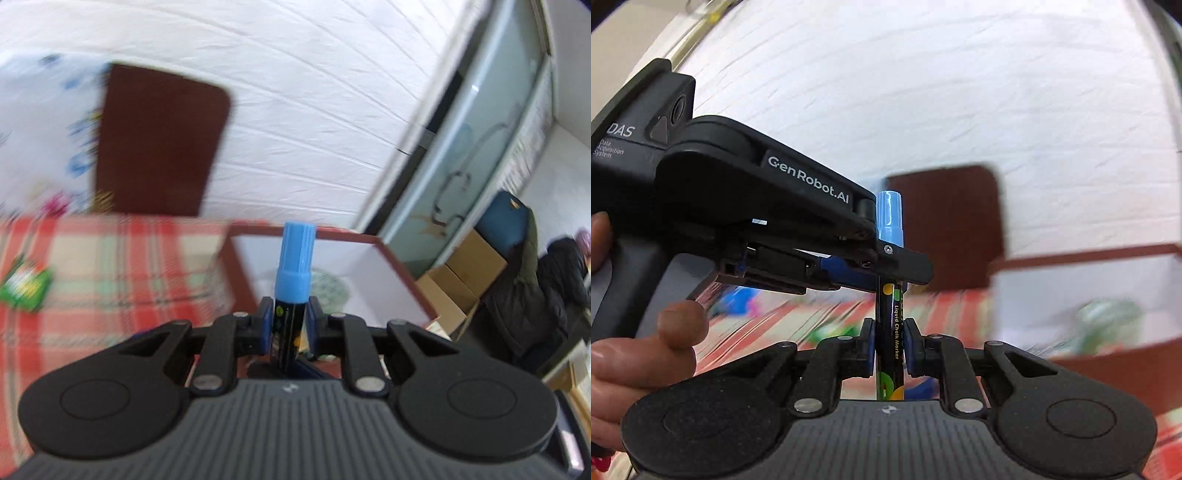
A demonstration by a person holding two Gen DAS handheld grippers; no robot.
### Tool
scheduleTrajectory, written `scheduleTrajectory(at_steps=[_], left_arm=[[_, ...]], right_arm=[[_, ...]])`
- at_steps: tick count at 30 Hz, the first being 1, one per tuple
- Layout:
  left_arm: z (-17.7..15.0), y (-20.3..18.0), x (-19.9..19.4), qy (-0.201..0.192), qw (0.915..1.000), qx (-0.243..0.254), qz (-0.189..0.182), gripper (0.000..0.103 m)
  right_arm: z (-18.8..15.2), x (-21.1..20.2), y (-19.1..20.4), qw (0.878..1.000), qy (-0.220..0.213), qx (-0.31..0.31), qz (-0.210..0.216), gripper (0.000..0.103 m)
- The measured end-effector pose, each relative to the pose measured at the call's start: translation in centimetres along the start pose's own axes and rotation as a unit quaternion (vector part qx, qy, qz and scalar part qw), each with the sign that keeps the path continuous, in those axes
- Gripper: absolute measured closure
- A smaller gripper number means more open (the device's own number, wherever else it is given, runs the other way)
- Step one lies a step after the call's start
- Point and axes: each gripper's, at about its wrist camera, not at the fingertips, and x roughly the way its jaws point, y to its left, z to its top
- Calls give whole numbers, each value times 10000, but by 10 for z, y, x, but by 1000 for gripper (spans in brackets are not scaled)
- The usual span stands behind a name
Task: Organize objects
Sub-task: 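Lift the marker upright and carry it over the brown box, then open the right gripper to drop the marker into the box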
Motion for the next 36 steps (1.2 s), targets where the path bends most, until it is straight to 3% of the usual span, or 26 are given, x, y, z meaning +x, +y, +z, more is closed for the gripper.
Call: scheduleTrajectory(at_steps=[4,9,12,16,22,28,31,36], left_arm=[[7,-34,45,134,9992,361,-58,78],[-1,-49,87,273,9968,639,393,74],[-10,-47,97,328,9936,801,721,72],[-14,-42,80,170,9928,864,814,71],[-31,-35,31,-332,9897,1011,953,68],[-54,23,3,-201,9845,616,1627,64],[-69,64,-1,99,9734,431,2248,64],[-88,140,-16,401,9444,84,3262,61]], right_arm=[[13,1,-38,9982,-301,209,-479,87],[11,21,-71,9927,-265,321,-1133,85],[1,36,-80,9889,-14,392,-1435,71],[-10,30,-78,9889,-114,172,-1471,65],[-22,3,-66,9910,-396,-73,-1280,64],[-34,-12,-21,9931,-322,-793,-797,63],[-43,-6,0,9936,-12,-1043,-433,63],[-56,12,25,9878,666,-1406,34,63]])
